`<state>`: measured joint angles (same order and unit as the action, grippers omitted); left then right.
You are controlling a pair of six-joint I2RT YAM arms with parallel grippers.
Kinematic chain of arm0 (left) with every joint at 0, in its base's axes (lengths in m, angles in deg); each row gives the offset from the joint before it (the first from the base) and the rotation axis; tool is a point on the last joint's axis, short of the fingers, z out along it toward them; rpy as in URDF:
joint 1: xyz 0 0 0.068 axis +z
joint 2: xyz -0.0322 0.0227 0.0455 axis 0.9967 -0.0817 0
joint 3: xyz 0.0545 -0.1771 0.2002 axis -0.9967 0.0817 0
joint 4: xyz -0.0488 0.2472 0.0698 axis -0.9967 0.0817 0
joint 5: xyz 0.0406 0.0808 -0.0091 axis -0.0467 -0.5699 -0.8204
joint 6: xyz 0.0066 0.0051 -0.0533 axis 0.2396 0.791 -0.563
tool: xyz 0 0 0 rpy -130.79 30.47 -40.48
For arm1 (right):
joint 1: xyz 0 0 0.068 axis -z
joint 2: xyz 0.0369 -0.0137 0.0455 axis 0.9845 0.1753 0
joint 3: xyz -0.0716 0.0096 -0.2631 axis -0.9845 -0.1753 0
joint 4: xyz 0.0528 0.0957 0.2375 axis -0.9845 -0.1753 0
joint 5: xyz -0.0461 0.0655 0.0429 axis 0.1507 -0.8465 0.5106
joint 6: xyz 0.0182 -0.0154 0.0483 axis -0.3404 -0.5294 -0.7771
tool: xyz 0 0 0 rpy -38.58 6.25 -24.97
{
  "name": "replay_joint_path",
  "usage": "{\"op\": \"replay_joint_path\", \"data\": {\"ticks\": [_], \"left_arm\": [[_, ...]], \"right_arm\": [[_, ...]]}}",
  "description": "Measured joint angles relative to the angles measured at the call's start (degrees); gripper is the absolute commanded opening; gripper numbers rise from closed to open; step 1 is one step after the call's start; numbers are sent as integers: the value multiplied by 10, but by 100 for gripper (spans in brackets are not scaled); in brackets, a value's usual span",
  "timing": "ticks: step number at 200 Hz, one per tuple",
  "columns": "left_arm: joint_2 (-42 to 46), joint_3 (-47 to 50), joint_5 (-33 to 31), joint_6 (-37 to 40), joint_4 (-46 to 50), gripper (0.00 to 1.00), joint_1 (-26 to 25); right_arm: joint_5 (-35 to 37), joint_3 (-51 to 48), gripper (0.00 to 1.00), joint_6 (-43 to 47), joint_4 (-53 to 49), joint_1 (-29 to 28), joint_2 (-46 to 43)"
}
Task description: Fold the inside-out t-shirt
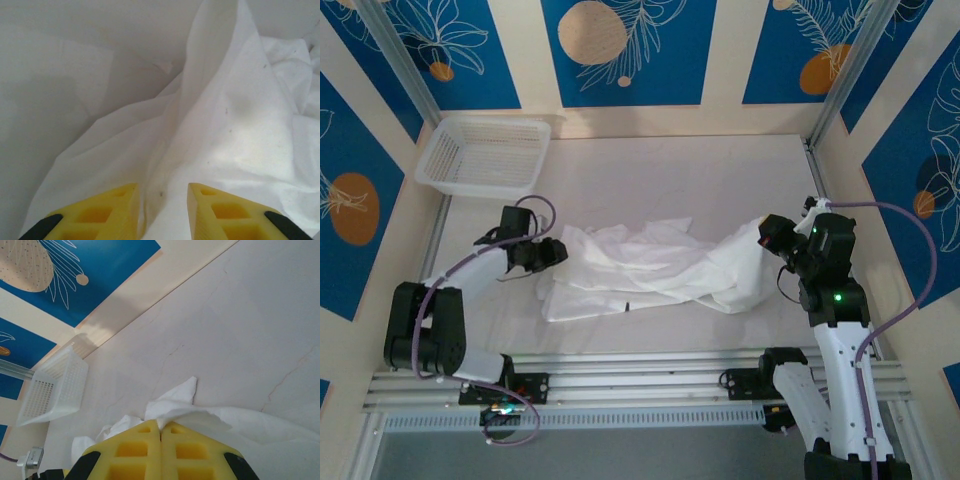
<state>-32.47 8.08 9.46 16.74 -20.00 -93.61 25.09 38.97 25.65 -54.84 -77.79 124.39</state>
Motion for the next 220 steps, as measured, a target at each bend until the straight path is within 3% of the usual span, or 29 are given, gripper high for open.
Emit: {"op": "replay_joint_path", "data": {"ticks": [16,29,76,91,123,138,169,220], "left_arm": [[0,4,0,-6,0,18,0],[-1,5,3,-13,-1,0,0],[19,-42,22,-25,47,0,3],[17,-173,37,-27,115,0,12],[-47,-655,39,-9,170,0,31],[-20,-757,34,-9,158,0,36],[86,-768,15,-9,164,0,37],[169,-735,-63,17,176,0,37]], "right_arm": [[0,0,0,0,0,0,0],[0,0,0,-2,0,0,0],[-1,34,0,-19,-2,0,18],[-5,114,0,-18,-1,0,63],[-13,471,0,27,7,0,240],[-12,577,0,50,29,1,272],[-3,665,0,85,41,1,262],[3,835,0,117,33,1,286]]}}
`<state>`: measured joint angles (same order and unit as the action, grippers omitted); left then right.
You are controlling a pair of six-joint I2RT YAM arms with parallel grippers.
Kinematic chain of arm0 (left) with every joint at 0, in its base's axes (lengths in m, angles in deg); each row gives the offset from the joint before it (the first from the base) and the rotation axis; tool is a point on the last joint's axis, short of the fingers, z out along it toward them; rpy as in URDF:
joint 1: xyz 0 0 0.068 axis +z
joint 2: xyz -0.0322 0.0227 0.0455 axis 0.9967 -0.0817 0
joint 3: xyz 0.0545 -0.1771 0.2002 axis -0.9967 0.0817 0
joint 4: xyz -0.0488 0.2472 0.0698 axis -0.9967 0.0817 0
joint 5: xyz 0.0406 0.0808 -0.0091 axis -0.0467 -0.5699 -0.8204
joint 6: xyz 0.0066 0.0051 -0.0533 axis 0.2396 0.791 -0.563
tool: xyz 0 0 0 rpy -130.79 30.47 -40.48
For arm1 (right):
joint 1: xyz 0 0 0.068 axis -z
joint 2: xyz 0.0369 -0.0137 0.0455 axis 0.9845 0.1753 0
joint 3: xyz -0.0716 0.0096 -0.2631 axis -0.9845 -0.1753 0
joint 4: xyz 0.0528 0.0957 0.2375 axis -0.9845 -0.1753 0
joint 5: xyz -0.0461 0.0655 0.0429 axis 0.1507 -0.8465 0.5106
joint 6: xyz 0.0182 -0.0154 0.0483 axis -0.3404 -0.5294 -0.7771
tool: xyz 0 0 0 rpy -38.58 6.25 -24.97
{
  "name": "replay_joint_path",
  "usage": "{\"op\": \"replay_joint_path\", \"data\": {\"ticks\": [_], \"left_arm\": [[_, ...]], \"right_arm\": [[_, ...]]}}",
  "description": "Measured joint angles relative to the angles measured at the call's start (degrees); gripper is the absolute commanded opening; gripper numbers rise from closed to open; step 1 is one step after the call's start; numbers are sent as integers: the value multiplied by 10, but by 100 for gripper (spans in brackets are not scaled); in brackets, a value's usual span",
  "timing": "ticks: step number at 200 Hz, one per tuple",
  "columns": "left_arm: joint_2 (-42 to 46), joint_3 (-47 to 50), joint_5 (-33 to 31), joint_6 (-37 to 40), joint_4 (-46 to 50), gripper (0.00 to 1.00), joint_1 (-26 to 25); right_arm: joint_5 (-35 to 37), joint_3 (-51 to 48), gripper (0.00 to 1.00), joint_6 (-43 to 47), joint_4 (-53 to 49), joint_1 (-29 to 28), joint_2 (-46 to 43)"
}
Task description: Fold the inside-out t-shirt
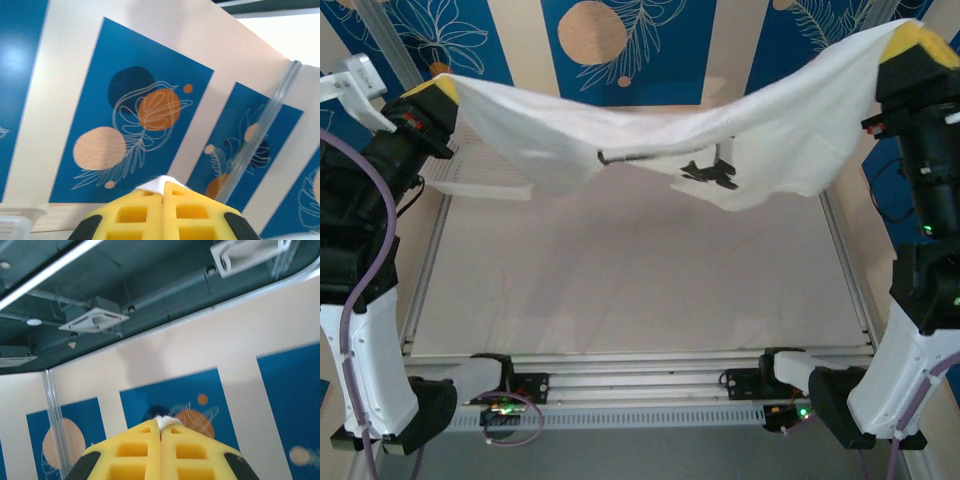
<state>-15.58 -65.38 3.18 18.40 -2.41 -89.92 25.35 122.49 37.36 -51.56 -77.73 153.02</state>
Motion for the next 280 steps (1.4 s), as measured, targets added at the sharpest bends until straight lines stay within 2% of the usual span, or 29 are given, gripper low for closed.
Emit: {"op": "replay_joint_path", "data": {"ticks": [34,55,75,104,128,143,170,198,219,245,258,280], "left_arm": [[32,18,-50,20,2,0,0],[32,18,-54,21,-8,0,0],[-7,21,-45,22,-36,0,0],[-113,60,-7,19,-107,0,0],[-231,57,13,17,-124,0,0],[-278,28,16,20,-102,0,0],[-292,-54,22,33,-82,0,4],[-226,-80,38,50,-102,0,7],[-169,-33,69,63,-142,0,9],[-96,144,125,62,-235,0,8],[-84,252,139,56,-283,0,6],[-97,448,135,32,-357,0,-12]], "right_arm": [[0,57,0,21,9,0,2],[3,58,0,42,19,0,10],[6,54,0,63,24,0,46],[-16,73,0,80,25,2,165],[-49,193,0,87,-12,3,323],[-67,220,0,87,-20,7,374],[-107,233,0,73,-26,25,380],[-141,221,0,44,-18,59,317],[-172,161,0,39,-18,68,239],[-224,-8,0,50,-30,66,132],[-235,-126,0,55,-27,66,85],[-239,-438,0,23,29,71,1]]}}
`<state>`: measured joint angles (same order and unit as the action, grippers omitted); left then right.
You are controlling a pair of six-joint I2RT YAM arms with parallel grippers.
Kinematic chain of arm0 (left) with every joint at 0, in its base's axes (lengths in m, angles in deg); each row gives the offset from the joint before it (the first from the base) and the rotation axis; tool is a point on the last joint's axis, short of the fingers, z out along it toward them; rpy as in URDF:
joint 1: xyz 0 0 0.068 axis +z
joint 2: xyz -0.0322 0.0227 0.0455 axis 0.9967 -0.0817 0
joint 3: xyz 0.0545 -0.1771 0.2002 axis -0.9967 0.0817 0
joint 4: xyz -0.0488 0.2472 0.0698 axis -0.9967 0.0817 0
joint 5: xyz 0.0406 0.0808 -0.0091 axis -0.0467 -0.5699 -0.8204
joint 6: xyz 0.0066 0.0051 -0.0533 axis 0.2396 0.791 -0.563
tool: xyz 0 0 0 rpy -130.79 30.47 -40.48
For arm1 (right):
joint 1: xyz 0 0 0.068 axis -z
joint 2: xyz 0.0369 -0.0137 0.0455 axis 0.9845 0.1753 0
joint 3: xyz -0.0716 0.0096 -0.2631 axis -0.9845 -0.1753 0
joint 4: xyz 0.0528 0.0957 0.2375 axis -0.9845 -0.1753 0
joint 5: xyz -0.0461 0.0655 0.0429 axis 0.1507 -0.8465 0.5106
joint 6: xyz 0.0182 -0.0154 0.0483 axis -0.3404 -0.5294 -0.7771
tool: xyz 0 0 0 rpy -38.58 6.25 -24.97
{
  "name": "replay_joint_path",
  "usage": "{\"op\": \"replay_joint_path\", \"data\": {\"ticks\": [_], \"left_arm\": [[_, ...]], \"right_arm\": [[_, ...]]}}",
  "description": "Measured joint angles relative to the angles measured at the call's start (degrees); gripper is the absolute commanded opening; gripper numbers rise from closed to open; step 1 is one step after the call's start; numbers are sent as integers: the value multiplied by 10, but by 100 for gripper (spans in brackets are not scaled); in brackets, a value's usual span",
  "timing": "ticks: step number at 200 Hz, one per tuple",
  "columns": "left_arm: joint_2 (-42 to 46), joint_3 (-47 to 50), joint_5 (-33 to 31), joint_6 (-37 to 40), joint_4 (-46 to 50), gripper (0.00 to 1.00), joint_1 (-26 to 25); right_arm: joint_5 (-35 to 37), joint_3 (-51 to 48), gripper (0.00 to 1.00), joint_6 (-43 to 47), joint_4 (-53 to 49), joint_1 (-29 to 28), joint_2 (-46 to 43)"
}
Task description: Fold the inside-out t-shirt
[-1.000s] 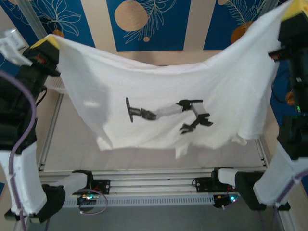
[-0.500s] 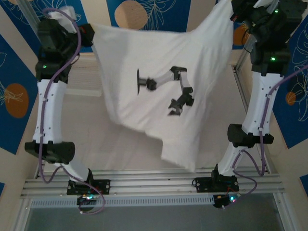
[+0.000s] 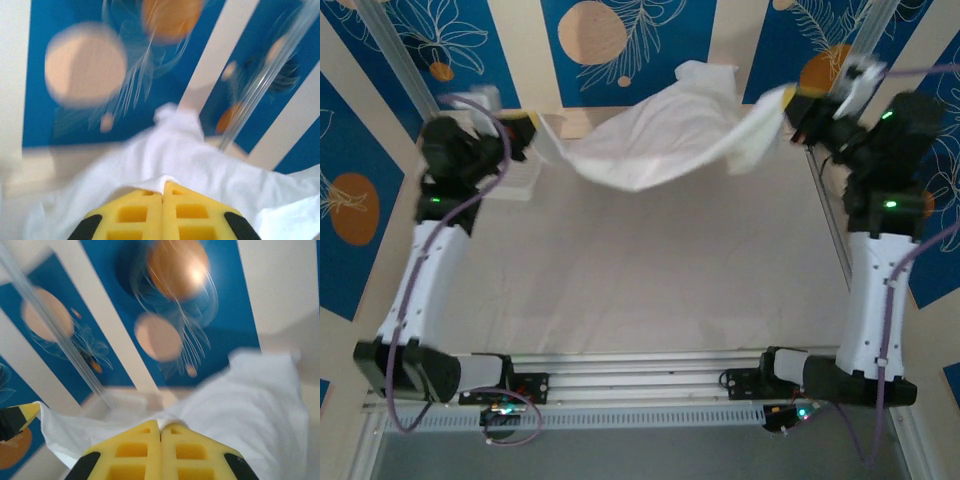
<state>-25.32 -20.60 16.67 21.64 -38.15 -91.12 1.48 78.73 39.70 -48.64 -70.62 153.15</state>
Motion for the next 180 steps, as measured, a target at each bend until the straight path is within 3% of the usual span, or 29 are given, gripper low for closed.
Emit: {"op": "replay_joint_path", "data": {"ticks": [25,46,63,102,119,136,142,149,153,159,167,180], "left_arm": [[-34,218,-38,-38,-46,0,-53],[-43,335,-81,-71,-65,0,-107],[-43,375,-112,-89,-79,0,-132],[5,395,-205,-105,-67,0,-134],[76,407,-247,-104,-44,0,-134],[175,430,-288,-105,-21,13,-134],[214,439,-301,-105,-13,24,-134],[257,451,-315,-105,-6,38,-134],[284,460,-321,-105,-1,42,-135],[320,472,-331,-109,4,45,-135],[367,489,-339,-108,11,47,-135],[438,516,-351,-108,21,52,-135]], "right_arm": [[9,-366,0,-75,103,5,-35],[10,-551,0,-130,132,6,-36],[6,-592,0,-156,146,5,-37],[15,-587,0,-196,165,5,-86],[46,-587,0,-226,129,5,-167],[106,-600,0,-274,97,5,-315],[132,-610,7,-294,84,5,-393],[159,-623,28,-312,76,3,-472],[174,-631,43,-321,75,2,-514],[193,-645,55,-333,72,1,-583],[210,-654,60,-342,68,1,-652],[215,-647,63,-335,71,0,-661]]}}
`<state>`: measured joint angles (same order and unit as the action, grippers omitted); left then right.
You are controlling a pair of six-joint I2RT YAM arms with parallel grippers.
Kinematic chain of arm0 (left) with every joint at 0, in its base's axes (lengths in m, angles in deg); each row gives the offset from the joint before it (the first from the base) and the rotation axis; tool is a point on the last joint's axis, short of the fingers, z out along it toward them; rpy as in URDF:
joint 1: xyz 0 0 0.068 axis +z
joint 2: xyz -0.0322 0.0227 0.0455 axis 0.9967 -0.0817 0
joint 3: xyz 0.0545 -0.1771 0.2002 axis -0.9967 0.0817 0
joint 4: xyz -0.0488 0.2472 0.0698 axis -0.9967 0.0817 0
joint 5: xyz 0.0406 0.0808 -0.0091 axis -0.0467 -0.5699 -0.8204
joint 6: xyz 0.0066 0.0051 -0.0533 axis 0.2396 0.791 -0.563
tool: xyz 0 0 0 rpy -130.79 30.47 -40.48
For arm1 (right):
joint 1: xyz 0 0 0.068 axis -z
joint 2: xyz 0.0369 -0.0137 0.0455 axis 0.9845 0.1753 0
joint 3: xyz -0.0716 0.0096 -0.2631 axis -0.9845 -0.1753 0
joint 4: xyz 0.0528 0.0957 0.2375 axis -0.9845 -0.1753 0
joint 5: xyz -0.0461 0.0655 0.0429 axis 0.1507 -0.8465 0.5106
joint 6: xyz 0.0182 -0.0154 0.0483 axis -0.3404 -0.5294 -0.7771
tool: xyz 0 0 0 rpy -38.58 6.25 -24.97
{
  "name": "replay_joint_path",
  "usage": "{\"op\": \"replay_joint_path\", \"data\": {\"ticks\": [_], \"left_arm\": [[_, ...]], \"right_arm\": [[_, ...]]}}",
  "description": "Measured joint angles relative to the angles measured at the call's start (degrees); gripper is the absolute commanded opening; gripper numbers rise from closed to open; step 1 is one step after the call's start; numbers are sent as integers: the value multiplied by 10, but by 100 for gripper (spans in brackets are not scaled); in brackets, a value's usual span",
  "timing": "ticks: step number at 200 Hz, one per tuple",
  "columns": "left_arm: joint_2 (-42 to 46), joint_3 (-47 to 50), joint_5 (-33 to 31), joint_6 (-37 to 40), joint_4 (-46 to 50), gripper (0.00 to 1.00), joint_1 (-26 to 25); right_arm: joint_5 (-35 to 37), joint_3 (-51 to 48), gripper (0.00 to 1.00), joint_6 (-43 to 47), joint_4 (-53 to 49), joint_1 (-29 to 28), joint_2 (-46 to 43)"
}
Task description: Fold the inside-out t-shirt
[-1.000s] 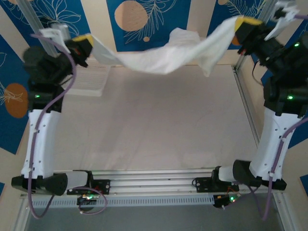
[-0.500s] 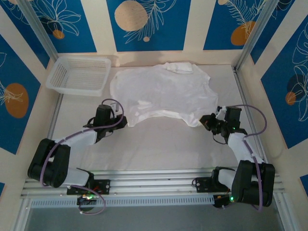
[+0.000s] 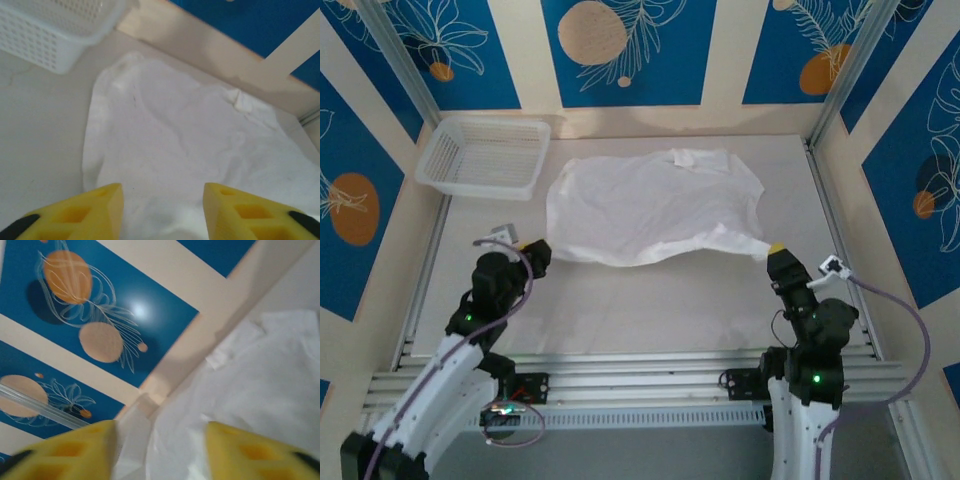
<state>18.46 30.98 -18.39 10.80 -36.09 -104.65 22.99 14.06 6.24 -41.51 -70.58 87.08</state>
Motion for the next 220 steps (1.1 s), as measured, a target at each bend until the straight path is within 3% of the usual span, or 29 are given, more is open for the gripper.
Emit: {"op": "replay_joint_path", "data": {"ticks": [18,33,50,59,79,94,101,115,138,147,179,220], "left_arm": [[75,23,-13,11,7,57,0],[96,23,-16,28,0,57,-1],[44,-5,-2,47,-5,56,-1],[-13,-39,12,55,-3,55,-3],[-207,-168,30,69,28,38,-16],[-353,-278,35,67,52,9,-23],[-419,-322,34,62,63,0,-25],[-522,-374,34,50,78,0,-25],[-633,-408,35,30,112,0,-17],[-666,-419,35,22,128,0,-14],[-757,-480,34,4,172,0,3],[-791,-488,34,0,184,0,28]], "right_arm": [[0,18,69,26,21,-1,59],[0,35,70,47,44,-2,113],[-6,79,66,80,45,-2,192],[-16,122,59,94,36,-3,257],[-52,226,45,130,7,-6,429],[-78,261,38,152,4,-9,541],[-88,261,27,159,6,-10,592],[-100,248,15,164,-1,-10,677],[-104,243,12,170,-36,-15,799],[-103,246,4,172,-47,-17,836],[-96,273,8,173,-89,-28,933],[-76,250,12,166,-100,-47,946]]}}
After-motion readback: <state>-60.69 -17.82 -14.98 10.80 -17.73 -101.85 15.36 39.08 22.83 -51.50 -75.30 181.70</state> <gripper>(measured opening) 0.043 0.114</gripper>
